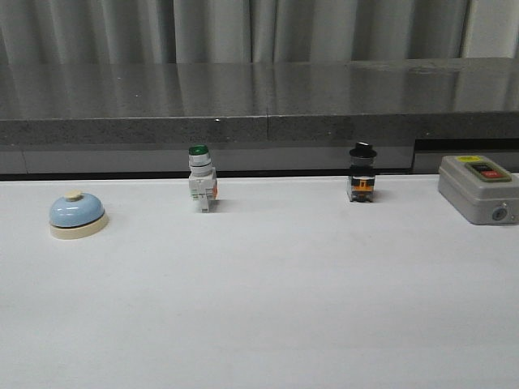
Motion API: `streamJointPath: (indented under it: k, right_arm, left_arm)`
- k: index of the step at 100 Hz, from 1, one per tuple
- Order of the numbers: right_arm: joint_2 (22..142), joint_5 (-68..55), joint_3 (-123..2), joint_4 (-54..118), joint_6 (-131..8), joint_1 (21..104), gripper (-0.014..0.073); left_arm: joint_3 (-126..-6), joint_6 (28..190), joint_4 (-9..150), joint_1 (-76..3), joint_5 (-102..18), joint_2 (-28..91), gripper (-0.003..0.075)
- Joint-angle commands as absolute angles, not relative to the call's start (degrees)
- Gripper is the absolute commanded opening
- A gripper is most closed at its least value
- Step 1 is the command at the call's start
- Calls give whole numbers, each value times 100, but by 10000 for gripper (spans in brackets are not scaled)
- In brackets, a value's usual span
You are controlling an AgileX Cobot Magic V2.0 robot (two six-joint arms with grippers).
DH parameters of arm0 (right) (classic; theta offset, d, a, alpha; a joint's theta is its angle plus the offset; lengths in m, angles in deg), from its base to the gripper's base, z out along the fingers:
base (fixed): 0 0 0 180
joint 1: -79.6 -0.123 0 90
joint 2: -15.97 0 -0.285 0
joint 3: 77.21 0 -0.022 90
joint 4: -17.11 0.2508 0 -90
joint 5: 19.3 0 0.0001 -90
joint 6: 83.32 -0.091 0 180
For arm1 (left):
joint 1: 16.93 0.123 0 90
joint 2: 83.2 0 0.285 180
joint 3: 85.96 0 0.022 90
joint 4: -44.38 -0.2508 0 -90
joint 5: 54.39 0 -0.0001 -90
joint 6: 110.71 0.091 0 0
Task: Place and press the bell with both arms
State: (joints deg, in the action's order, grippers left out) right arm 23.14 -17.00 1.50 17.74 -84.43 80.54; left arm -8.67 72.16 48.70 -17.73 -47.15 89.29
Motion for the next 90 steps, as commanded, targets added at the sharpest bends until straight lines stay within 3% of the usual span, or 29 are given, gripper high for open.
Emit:
streamJointPath:
  k: [1,90]
  right_arm:
    - [2234,-2124,69,1711,-8421,8083,-69]
    - [2234,-2124,69,1711,-8421,8083,-69]
  left_arm:
    - [-630,7149,4875,-1763,-5135,9098,-20]
    - [-939,7159,4839,-1752,-5321,8950,-20]
